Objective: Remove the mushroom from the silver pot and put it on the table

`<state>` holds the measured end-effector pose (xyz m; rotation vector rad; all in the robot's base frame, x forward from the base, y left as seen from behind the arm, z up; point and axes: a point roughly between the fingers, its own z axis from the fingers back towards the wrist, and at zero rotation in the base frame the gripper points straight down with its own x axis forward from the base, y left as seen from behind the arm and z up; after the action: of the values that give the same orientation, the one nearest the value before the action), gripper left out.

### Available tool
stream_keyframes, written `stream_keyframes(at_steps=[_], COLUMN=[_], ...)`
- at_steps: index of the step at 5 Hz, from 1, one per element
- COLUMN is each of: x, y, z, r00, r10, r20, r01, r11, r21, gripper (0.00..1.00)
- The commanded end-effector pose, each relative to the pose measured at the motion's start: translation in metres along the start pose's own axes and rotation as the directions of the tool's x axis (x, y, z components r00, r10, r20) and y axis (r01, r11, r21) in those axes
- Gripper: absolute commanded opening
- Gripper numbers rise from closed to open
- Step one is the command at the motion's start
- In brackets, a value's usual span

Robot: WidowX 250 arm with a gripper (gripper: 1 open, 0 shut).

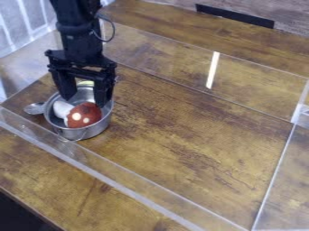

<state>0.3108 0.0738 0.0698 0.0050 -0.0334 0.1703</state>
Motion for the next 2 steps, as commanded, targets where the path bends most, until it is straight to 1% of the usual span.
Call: stream_keyframes(at_steps=[1,2], x=[0.0057,0.0088], y=[0.0025,0.0037], z=[0.0199,0.0253], r00=[0.998,0.996], r10=[0.036,0.07], r20=[0.053,0.054], r01=[-0.037,-0.071], r11=[0.999,0.997], r21=[0.011,0.011], gripper=[1.0,1.0])
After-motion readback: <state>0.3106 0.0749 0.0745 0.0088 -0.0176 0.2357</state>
